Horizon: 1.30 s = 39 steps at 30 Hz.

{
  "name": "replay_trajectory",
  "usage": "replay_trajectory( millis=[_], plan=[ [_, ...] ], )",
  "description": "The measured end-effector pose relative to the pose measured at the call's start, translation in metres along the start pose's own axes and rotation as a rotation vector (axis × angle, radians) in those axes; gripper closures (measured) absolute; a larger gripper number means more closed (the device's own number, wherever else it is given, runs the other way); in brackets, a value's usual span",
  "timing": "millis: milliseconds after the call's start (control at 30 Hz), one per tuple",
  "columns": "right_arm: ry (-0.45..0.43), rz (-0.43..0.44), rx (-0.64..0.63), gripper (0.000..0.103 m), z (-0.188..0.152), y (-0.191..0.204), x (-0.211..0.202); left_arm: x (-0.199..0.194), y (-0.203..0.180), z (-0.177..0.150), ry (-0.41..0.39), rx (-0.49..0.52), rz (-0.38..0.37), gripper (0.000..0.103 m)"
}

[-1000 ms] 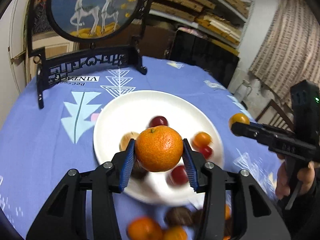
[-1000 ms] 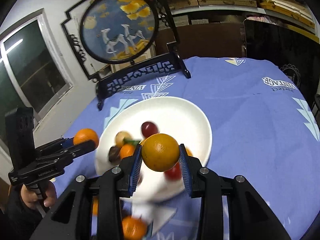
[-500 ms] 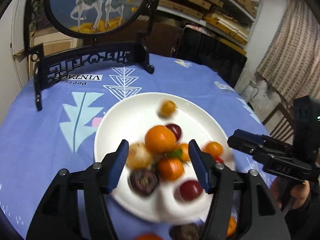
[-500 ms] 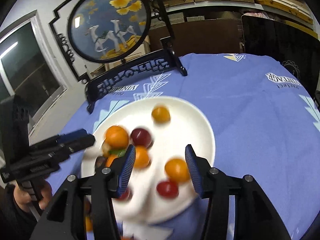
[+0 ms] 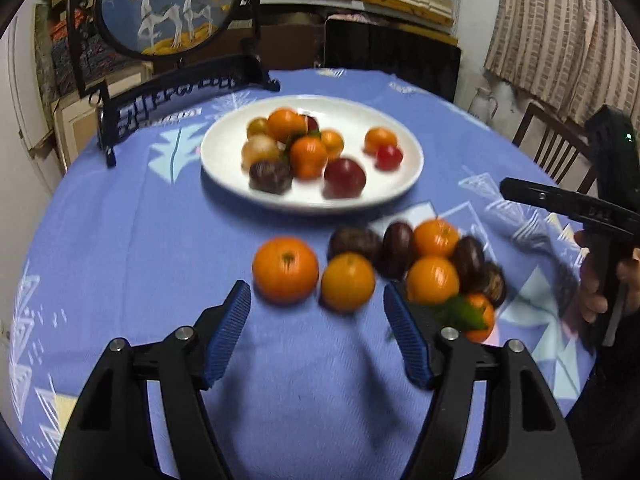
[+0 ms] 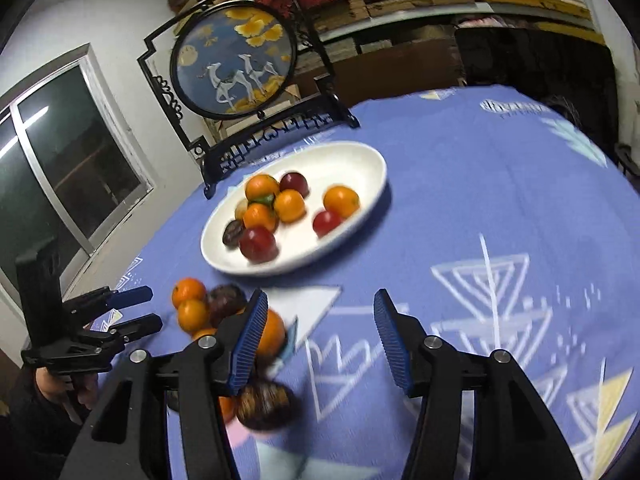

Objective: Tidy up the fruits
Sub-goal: 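Grasp an orange with the left tool while the right tool grasps a mangosteen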

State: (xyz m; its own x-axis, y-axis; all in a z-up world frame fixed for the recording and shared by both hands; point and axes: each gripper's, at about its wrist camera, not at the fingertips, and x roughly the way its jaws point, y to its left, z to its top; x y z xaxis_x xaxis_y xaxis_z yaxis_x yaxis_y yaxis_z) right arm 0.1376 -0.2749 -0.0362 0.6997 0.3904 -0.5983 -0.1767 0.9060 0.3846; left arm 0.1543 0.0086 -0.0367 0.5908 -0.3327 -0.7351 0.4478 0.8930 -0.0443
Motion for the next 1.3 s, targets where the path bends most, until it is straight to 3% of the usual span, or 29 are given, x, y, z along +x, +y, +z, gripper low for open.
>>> replay_trajectory(
  millis=[100, 333, 600, 667, 867, 1067, 1300],
  plan=[
    [0.012, -0.005, 0.018, 0.047, -0.01, -0.004, 0.0, 0.003, -0.006, -0.006, 0.004, 0.008, -0.007, 0.045],
    [0.006, -0.007, -0.003, 0.047, -0.018, -0.002, -0.004, 0.024, -0.03, -0.001, 0.025, 0.059, 0.023, 0.051],
    [0.015, 0.027, -0.015, 0.047, -0.02, 0.0, -0.004, 0.045, -0.027, 0.016, 0.063, 0.019, -0.005, 0.058],
    [0.023, 0.036, -0.039, 0.047, -0.021, 0.005, -0.004, 0.042, -0.021, 0.015, 0.049, -0.013, -0.032, 0.068],
    [0.105, 0.081, -0.154, 0.047, -0.036, 0.025, -0.005, 0.014, -0.011, 0.002, -0.064, -0.077, -0.048, 0.068],
    [0.185, -0.023, -0.324, 0.047, -0.053, 0.056, 0.005, 0.005, -0.009, -0.001, -0.097, -0.098, -0.056, 0.068],
    [0.214, -0.12, -0.415, 0.047, -0.052, 0.081, 0.027, 0.003, -0.004, -0.002, -0.11, -0.121, -0.069, 0.068]
  ],
)
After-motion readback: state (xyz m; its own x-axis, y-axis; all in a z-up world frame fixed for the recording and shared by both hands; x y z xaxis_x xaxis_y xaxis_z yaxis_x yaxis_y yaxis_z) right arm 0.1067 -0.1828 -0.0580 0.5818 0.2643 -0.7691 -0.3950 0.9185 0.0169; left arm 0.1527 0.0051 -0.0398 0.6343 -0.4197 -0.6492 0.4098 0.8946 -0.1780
